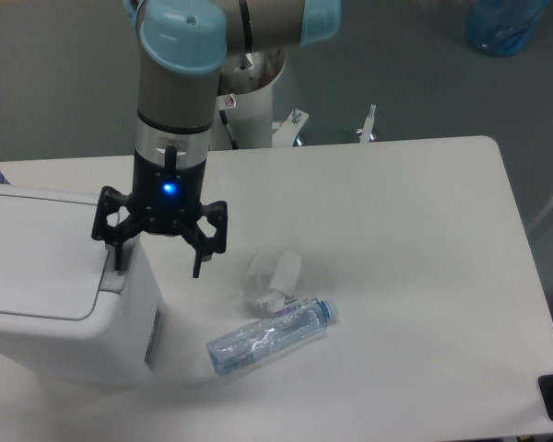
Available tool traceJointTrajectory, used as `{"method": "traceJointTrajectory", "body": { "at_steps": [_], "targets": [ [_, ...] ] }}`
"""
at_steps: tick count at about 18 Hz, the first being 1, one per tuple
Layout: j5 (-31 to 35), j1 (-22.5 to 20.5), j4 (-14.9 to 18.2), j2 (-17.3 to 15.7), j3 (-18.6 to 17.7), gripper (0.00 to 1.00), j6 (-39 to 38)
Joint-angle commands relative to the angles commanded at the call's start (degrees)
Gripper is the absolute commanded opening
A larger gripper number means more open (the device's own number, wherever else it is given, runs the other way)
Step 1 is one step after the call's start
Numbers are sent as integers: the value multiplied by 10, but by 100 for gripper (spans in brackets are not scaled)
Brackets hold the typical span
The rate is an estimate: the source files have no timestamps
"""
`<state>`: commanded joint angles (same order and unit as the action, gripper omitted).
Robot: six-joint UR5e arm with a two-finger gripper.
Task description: Open the trash can
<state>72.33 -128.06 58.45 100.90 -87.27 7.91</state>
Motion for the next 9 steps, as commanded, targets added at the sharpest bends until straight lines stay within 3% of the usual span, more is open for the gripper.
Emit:
{"method": "traceJointTrajectory", "body": {
  "at_steps": [9],
  "targets": [
    [-1,0,0,0,4,100,-1]
  ]
}}
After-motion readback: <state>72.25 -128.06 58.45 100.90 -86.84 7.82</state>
